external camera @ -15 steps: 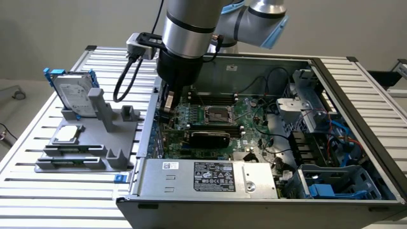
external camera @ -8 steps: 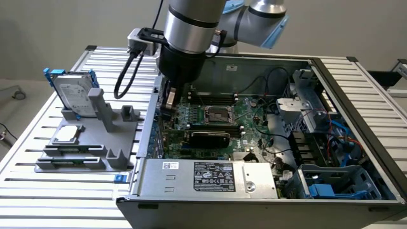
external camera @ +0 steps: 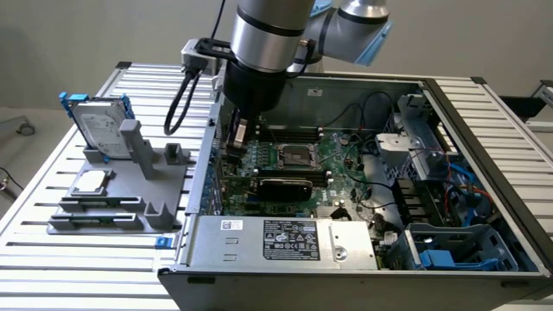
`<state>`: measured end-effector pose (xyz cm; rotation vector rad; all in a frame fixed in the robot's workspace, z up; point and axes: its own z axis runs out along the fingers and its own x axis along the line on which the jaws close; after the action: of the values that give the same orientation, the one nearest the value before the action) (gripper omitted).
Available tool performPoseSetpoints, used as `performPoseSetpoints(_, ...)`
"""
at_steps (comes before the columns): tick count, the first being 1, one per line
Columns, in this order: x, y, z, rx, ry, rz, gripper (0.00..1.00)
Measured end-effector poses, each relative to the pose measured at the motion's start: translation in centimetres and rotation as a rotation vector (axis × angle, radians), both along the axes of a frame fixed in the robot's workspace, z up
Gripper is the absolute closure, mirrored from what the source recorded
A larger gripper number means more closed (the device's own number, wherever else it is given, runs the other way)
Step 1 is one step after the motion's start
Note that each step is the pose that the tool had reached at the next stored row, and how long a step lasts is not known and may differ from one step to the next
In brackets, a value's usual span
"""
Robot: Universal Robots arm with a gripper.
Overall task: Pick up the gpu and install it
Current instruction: 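Press down on the gpu until it lock into place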
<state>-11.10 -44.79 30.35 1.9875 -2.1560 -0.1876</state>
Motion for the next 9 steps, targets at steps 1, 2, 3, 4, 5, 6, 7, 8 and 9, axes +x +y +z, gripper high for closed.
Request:
performPoseSetpoints(1,0.05,0.00,0.00,0.0001,-0.0093,0.000,0.89)
performPoseSetpoints(2,0.10,0.00,0.00,0.0000,-0.0200,0.001,0.89)
performPoseSetpoints(3,0.13,0.00,0.00,0.0000,-0.0320,0.002,0.89)
performPoseSetpoints(4,0.18,0.00,0.00,0.0001,-0.0448,0.003,0.89)
performPoseSetpoints(5,0.22,0.00,0.00,0.0004,-0.0591,0.005,0.89)
performPoseSetpoints(6,0.25,0.00,0.00,0.0004,-0.0729,0.006,0.89)
performPoseSetpoints(7,0.29,0.00,0.00,0.0007,-0.0868,0.007,0.89)
performPoseSetpoints(8,0.32,0.00,0.00,0.0011,-0.1007,0.009,0.89)
performPoseSetpoints(9,0.36,0.00,0.00,0.0012,-0.1145,0.010,0.89)
